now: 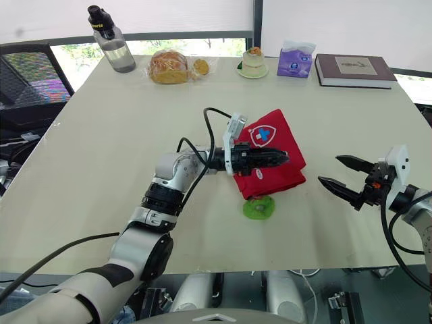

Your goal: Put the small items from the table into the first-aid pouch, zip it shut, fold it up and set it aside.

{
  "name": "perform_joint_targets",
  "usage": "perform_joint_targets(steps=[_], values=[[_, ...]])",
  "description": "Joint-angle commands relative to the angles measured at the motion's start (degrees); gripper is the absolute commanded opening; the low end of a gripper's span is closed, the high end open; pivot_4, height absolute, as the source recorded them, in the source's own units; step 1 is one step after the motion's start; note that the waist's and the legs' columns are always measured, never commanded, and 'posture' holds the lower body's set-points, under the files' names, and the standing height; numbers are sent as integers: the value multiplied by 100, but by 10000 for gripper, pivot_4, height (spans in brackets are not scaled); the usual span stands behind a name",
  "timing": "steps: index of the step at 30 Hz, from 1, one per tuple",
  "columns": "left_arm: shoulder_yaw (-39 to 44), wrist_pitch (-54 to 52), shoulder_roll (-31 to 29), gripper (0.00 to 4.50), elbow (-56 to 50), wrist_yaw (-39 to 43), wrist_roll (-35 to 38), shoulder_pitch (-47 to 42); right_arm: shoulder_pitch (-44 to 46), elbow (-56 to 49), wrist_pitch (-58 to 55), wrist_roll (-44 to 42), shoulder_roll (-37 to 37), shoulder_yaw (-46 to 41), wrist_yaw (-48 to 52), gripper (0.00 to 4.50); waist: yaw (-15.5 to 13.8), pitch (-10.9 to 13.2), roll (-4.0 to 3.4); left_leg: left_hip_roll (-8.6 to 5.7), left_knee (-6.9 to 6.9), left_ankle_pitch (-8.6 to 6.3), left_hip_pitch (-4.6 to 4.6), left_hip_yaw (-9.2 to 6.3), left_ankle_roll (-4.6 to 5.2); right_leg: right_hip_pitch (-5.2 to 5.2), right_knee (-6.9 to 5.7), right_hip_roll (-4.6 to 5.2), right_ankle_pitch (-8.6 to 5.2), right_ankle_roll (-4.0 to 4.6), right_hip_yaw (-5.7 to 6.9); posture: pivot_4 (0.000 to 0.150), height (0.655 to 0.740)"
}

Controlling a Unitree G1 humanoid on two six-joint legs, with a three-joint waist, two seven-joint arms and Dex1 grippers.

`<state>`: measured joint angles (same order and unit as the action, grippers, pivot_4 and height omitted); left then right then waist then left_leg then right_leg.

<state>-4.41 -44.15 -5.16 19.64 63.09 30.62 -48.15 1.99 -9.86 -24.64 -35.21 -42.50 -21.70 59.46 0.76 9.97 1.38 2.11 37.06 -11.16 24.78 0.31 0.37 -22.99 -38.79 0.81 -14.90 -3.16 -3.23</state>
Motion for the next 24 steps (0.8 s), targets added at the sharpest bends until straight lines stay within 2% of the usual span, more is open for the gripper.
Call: perform_joint_targets(steps=[1, 8, 13, 19, 24], values=[[287, 677, 182, 330, 12, -511, -116, -348, 64, 13, 137, -25, -33, -55, 12, 45000, -1, 0, 0, 0, 0, 0, 0, 0, 0, 0, 0, 0, 0, 0, 0, 1500, 7400], [74, 2384, 426, 330, 1145, -1739, -1290, -780, 54, 16, 181, -16, -20, -33, 0, 45000, -7, 1, 2, -1, -1, 0, 2, 4, 0, 1, 9, 0, 1, -2, -4, 1500, 7400], [-236, 2688, 439, 330, 2066, -2013, -1910, -991, 34, 5, 191, -18, -27, -36, -12, 45000, 1, 1, 2, -1, -14, 0, 1, 3, 0, -1, 16, -3, 1, -2, -2, 1500, 7400], [-827, 2966, 710, 330, 3116, -1870, -2629, -1326, 42, -57, 175, -18, -3, -7, -78, 45000, -21, -1, 0, -2, -16, 0, 2, 1, 0, 2, 24, -2, 0, -3, 1, 1500, 7400], [-1188, 3124, 919, 330, 3200, -1279, -2933, -1377, -59, -137, 157, -53, -26, -68, -108, 45000, -53, -1, -1, -3, -18, 0, 3, 1, 0, 2, 28, 0, 0, -2, 2, 1500, 7400]])
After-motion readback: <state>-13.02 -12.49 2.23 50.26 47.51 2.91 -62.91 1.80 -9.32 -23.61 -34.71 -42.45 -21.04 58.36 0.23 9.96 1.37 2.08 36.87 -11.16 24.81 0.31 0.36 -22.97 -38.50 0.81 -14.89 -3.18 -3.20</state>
